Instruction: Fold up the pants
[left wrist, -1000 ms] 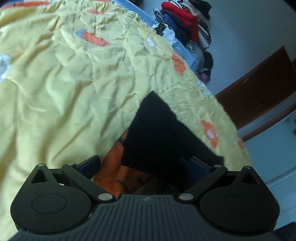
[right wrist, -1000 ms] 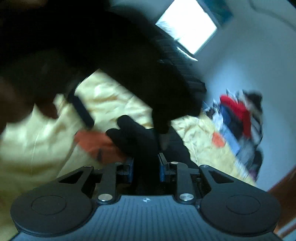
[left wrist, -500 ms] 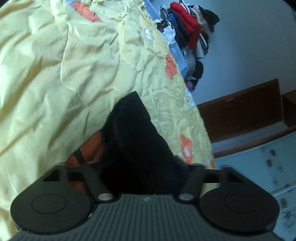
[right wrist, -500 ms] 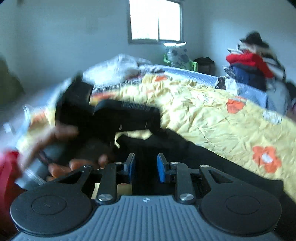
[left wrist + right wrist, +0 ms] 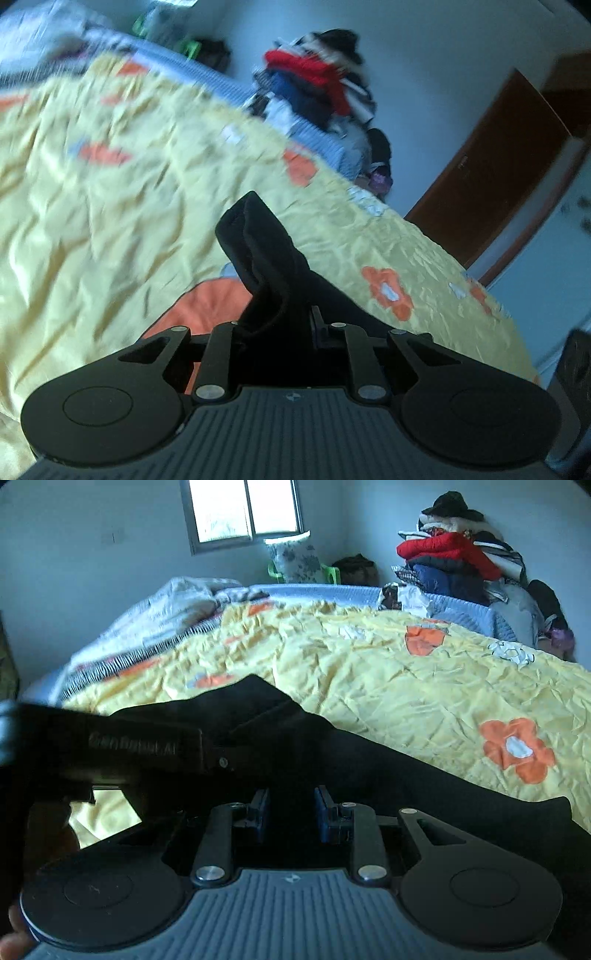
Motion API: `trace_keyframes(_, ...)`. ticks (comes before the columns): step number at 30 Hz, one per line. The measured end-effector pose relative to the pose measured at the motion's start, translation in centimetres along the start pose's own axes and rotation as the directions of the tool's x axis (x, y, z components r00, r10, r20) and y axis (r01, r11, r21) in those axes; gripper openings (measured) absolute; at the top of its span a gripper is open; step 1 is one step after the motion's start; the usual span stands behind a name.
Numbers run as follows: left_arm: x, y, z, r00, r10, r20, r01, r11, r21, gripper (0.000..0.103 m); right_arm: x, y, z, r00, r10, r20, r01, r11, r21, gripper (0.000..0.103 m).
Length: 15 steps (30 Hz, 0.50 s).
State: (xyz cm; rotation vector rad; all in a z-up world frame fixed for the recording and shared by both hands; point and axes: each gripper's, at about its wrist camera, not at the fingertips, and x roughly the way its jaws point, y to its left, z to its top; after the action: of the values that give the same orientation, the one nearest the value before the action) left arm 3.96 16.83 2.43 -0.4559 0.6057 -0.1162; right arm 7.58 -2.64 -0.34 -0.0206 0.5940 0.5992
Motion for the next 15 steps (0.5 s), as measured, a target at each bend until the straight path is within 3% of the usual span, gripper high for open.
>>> trace_keyframes(7,-1.5,-6.1,-0.7,0.999,0.001,0.051,-0.009,0.987,0.16,0.019,-3.3,-2.9,0.2,0.995,0.048,0.091,-0.057,0.993,0.106,0.025)
trace_keyframes(15,-2.5,-13.0,-2.6,0.995,-0.065,0.07,0.043,0.958,0.284,0.019,-9.2,-7.0,-1.2,0.981,0.037,0.189,-0.078,0.973,0.216,0.025)
